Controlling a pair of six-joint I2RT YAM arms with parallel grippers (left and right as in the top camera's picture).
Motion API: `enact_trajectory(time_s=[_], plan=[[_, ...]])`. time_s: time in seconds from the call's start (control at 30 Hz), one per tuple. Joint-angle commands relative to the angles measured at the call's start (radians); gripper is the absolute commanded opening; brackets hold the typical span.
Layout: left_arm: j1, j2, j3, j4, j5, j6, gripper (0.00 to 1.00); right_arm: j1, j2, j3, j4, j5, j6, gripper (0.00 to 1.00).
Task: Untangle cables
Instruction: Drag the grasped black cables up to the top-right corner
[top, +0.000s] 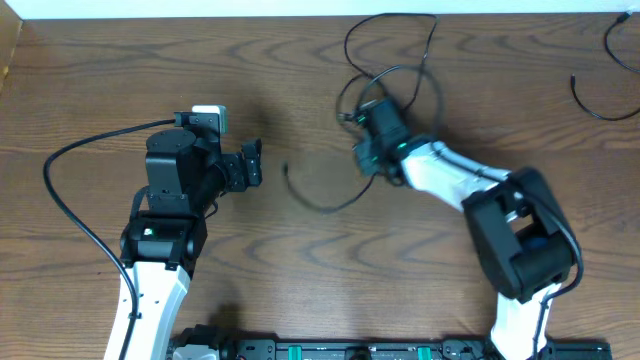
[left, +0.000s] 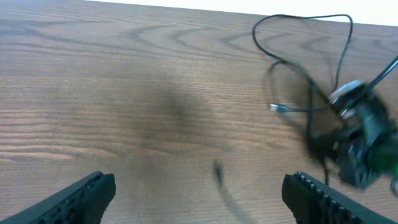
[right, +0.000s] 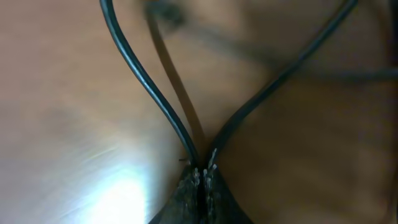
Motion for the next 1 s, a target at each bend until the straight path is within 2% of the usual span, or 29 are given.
enact_trajectory(time_s=[0.0,0.17,0.53,0.97], plan=[[0.0,0.004,0.022,-0.002,-0.01,0.013,0.91,-0.09,0.068,-0.045,0.027,0.039,0.004,0.01],[0.0,0.004,0.022,-0.002,-0.01,0.013,0.91,-0.183,0.068,-0.044,0.103,0.036,0.016,0.01],[0.0,0.004,0.022,-0.002,-0.01,0.013,0.91,-0.412,0.068,-0.044,0.143,0.092,0.2,0.01],[0.0,0.004,0.022,-0.002,-0.01,0.013,0.91,-0.622,0.068,-0.044,0.088,0.109,0.215,0.01]])
